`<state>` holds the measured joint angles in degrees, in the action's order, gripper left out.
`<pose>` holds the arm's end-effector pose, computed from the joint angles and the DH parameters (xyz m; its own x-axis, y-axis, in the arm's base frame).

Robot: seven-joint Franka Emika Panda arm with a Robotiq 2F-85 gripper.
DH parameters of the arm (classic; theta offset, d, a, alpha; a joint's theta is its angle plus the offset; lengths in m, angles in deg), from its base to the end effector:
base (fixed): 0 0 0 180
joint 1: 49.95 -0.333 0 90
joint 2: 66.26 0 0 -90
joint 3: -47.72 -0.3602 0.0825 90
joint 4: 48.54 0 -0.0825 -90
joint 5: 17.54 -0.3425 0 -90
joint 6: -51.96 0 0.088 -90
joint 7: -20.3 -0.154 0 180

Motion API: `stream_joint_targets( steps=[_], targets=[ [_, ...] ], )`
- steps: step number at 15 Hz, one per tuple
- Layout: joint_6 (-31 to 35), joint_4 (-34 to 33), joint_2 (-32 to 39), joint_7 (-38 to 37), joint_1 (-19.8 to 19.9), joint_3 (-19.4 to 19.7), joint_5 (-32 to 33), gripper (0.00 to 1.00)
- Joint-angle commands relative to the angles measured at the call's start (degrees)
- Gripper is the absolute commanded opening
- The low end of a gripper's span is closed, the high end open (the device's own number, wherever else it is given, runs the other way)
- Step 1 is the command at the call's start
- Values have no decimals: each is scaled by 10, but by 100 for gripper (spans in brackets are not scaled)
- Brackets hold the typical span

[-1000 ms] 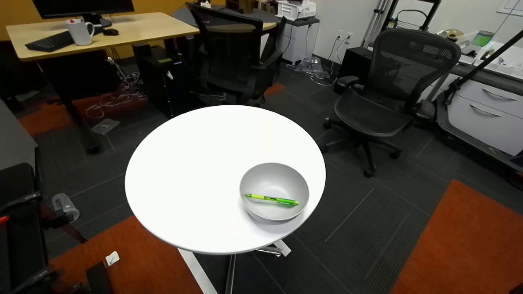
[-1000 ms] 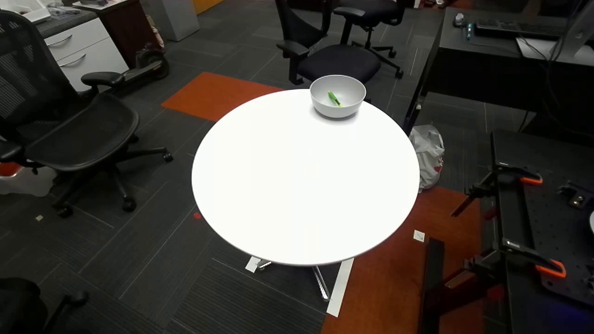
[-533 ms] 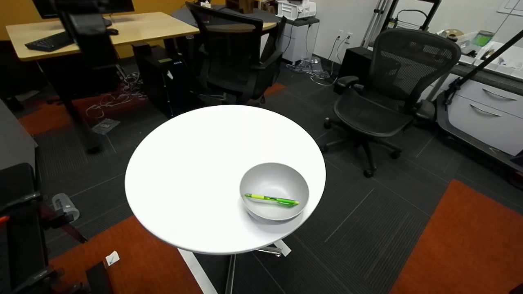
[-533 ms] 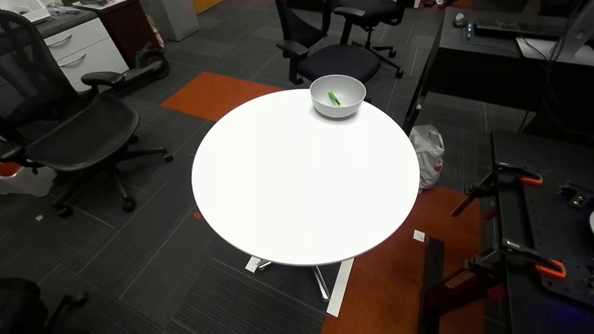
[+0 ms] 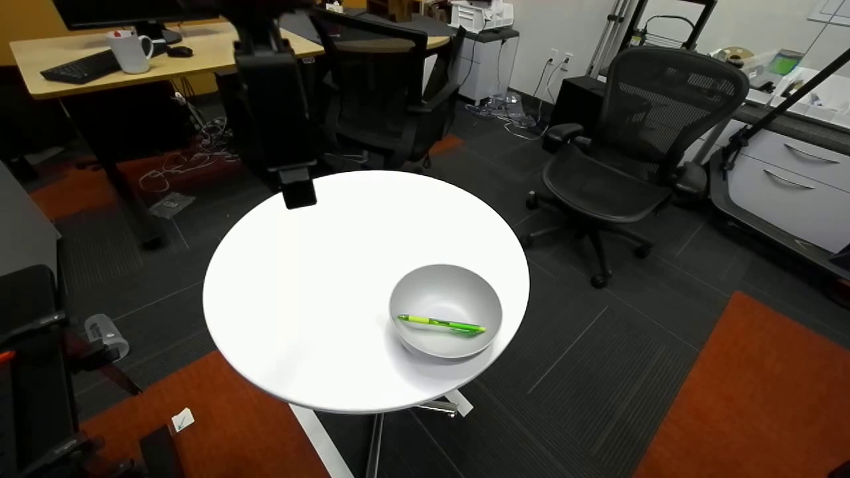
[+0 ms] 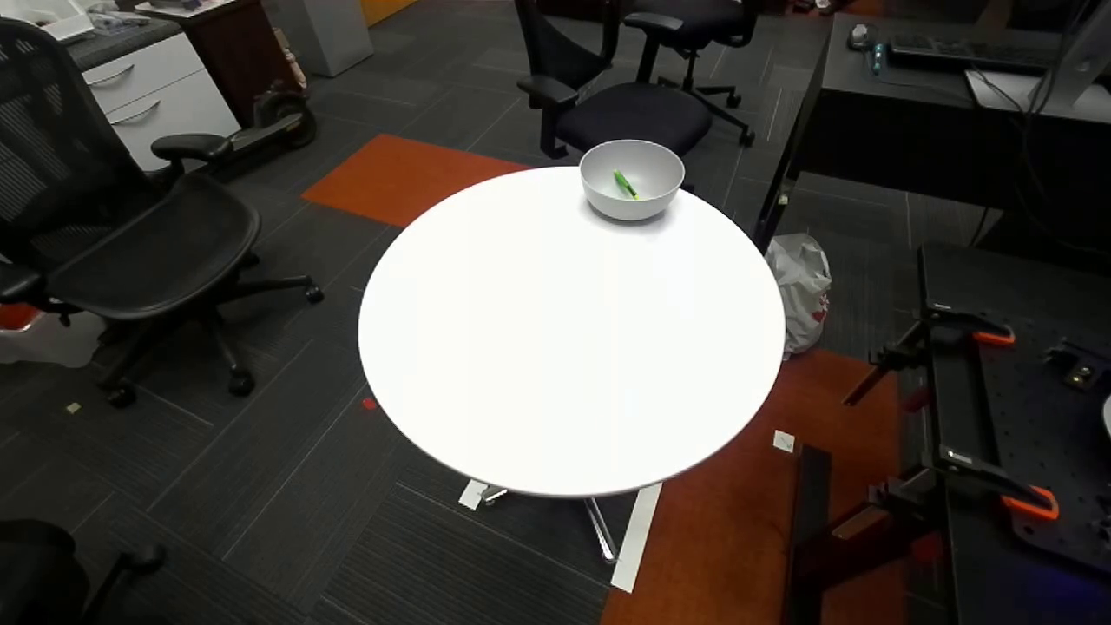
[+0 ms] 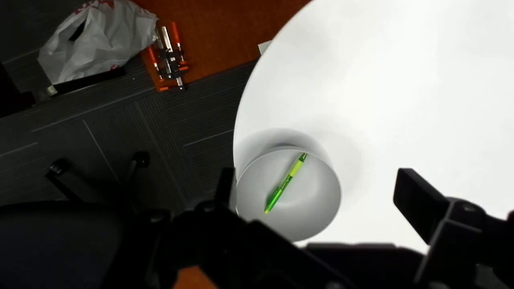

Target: Take the pen out of the bowl and put it on the table

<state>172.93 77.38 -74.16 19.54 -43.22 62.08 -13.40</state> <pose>0.4349 -0.1780 0.4617 0.9405 -0.3364 0.0477 -0.3379 -0.9407 0.0289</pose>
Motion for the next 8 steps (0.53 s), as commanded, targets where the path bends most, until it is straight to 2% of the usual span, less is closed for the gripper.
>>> stream_joint_targets(
  steps=[1, 8],
  targets=[
    [61, -23, 67, -54, 11, -19, -44, 100],
    [176, -60, 186, -142, 9, -30, -84, 100]
  ],
)
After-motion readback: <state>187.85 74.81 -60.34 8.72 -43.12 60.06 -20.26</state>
